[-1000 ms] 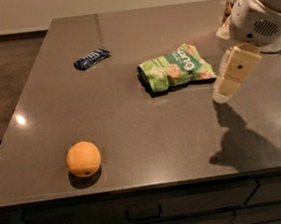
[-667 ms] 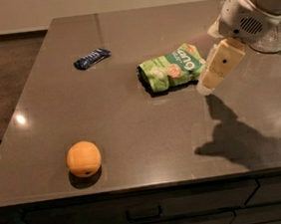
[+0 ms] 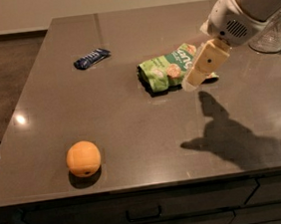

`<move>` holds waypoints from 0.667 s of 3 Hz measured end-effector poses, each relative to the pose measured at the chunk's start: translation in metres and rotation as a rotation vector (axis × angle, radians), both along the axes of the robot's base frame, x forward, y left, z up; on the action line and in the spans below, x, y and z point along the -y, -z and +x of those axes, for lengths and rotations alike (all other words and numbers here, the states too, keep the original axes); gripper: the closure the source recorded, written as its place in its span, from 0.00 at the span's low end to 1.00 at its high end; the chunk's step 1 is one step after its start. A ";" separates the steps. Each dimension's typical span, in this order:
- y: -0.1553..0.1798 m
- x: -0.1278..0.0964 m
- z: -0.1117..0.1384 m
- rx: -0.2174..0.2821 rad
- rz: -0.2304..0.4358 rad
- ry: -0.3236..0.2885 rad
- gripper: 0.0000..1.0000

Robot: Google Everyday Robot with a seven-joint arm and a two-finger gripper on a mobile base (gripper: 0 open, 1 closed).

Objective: Move rxbar blueberry near orange

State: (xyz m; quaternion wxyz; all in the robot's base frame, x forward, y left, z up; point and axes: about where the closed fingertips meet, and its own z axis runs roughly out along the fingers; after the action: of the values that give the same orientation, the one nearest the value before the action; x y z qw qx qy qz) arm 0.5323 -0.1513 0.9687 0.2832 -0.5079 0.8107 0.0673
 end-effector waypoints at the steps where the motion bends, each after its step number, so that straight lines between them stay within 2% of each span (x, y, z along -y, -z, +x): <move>1: -0.001 -0.013 0.009 -0.015 0.015 -0.033 0.00; 2: 0.000 -0.033 0.026 -0.008 0.037 -0.071 0.00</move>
Offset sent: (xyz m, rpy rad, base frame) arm 0.0491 0.0553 -0.0027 0.0645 0.0019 0.1122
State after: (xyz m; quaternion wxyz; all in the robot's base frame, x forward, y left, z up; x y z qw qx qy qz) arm 0.5587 -0.1180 0.9683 0.2865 -0.5309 0.7920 0.0942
